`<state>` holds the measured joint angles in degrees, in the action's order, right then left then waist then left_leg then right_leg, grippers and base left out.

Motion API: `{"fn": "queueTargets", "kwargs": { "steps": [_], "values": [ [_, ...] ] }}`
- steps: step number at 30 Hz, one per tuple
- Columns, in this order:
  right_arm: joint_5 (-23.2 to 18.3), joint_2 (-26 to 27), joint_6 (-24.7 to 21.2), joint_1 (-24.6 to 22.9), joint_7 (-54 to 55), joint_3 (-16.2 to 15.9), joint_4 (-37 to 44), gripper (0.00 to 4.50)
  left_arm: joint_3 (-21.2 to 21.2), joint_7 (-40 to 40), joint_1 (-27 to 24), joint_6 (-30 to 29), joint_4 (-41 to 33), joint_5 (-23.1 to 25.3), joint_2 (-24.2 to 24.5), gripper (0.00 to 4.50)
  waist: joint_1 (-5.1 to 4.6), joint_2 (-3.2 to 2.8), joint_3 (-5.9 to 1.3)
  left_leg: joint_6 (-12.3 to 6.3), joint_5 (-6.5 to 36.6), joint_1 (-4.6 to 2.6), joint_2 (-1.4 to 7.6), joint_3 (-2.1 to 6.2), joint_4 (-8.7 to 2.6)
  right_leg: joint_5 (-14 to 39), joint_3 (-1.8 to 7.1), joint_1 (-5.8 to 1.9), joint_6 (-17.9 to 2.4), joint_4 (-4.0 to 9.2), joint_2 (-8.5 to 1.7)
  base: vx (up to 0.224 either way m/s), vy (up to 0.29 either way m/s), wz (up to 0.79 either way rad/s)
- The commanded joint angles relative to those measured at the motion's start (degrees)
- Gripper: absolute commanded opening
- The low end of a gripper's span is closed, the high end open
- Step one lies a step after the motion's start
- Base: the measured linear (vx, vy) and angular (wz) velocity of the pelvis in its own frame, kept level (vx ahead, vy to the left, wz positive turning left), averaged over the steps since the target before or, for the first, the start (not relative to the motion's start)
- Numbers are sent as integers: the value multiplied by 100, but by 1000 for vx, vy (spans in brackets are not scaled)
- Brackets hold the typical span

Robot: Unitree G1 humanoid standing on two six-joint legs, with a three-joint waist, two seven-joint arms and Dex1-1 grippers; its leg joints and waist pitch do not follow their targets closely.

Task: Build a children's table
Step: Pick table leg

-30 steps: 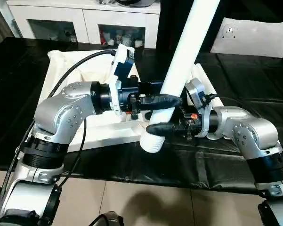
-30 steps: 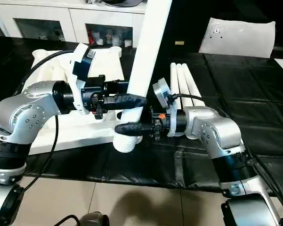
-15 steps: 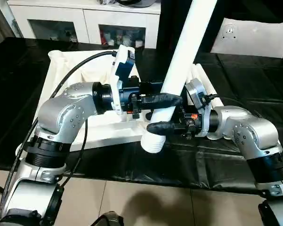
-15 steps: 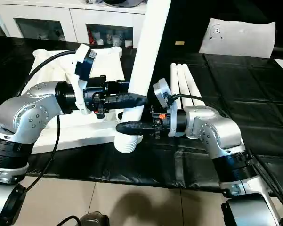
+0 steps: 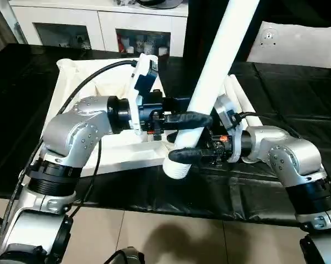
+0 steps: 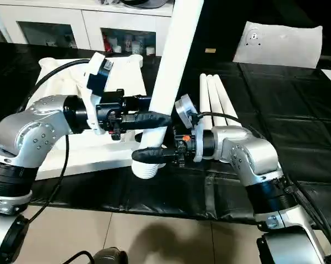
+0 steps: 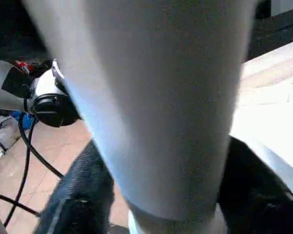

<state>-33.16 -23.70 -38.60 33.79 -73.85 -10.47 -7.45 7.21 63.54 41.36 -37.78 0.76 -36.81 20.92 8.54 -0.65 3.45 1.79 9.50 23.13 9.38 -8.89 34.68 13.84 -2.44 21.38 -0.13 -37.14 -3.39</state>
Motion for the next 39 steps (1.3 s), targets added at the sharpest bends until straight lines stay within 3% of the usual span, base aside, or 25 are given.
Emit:
{"fn": "queueTargets", "kwargs": {
  "steps": [1,7,8,11,18,19,21,22,23,24,30,31,35,39],
  "values": [
    [10,-25,-21,17,-76,-57,52,253,42,-15,172,9,-124,61,13,188,23,24,-467,-195,374,-158,338,65,-322,-382,213,-228,-1529,338,-496,0,0,0],
    [17,12,-15,3,-43,-49,35,211,50,-44,209,11,-74,81,-9,188,26,6,-470,-154,415,-162,340,70,-324,-389,212,-228,-1532,338,-490,0,0,0],
    [20,18,-5,-5,-40,-47,27,208,52,-61,218,17,-56,98,-19,188,17,38,-466,-160,415,-157,340,64,-329,-399,212,-233,-1531,344,-488,0,0,0],
    [81,28,85,-34,-21,-61,-26,205,49,-129,251,42,14,163,-54,188,20,48,-466,-174,389,-159,340,62,-325,-367,215,-233,-1521,340,-495,0,0,0],
    [77,178,76,-160,327,44,108,196,-144,-370,167,-197,-179,-86,-149,188,11,7,-472,-167,389,-162,339,65,-320,-434,214,-228,-1542,339,-491,0,0,0],
    [81,209,121,-182,363,56,133,195,-146,-331,129,-229,-259,-144,-141,223,15,-29,-476,-144,420,-162,339,71,-321,-443,212,-226,-1536,342,-486,0,0,0],
    [63,349,156,-211,621,181,136,195,-214,-407,73,-315,-362,-271,-216,258,7,-28,-481,-138,434,-165,336,73,-320,-541,208,-223,-1573,331,-480,0,0,0],
    [60,383,137,-220,694,199,154,195,-265,-462,55,-363,-393,-352,-274,257,10,-81,-483,-116,462,-171,341,83,-321,-540,207,-221,-1590,322,-488,0,0,0],
    [69,406,123,-231,742,201,177,194,-308,-512,36,-405,-427,-427,-328,260,-4,-44,-476,-80,512,-169,341,81,-327,-539,204,-228,-1620,336,-483,0,0,0],
    [85,414,111,-244,771,185,205,194,-335,-552,17,-426,-458,-477,-367,280,-1,-71,-479,-47,582,-179,349,83,-331,-498,207,-227,-1612,342,-485,0,0,0],
    [108,478,10,-366,904,147,399,193,-604,-933,-66,-573,-599,-783,-651,312,-3,-64,-464,47,733,-168,338,88,-346,-410,215,-248,-1546,362,-480,0,0,0],
    [69,502,17,-422,932,134,460,193,-837,-1184,-80,-692,-668,-1049,-813,325,-2,-96,-471,67,738,-169,341,97,-346,-414,210,-250,-1527,353,-481,0,0,0],
    [63,624,208,-546,1043,186,487,193,-1404,-1746,-85,-688,-724,-1637,-1194,358,-11,-73,-464,88,809,-156,332,95,-340,-449,215,-262,-1583,374,-490,0,0,0],
    [63,724,276,-579,1214,264,473,193,-1575,-1894,-89,-636,-752,-1849,-1295,380,-13,-71,-455,93,832,-169,331,96,-354,-272,216,-249,-1494,391,-466,0,0,0]
  ]
}}
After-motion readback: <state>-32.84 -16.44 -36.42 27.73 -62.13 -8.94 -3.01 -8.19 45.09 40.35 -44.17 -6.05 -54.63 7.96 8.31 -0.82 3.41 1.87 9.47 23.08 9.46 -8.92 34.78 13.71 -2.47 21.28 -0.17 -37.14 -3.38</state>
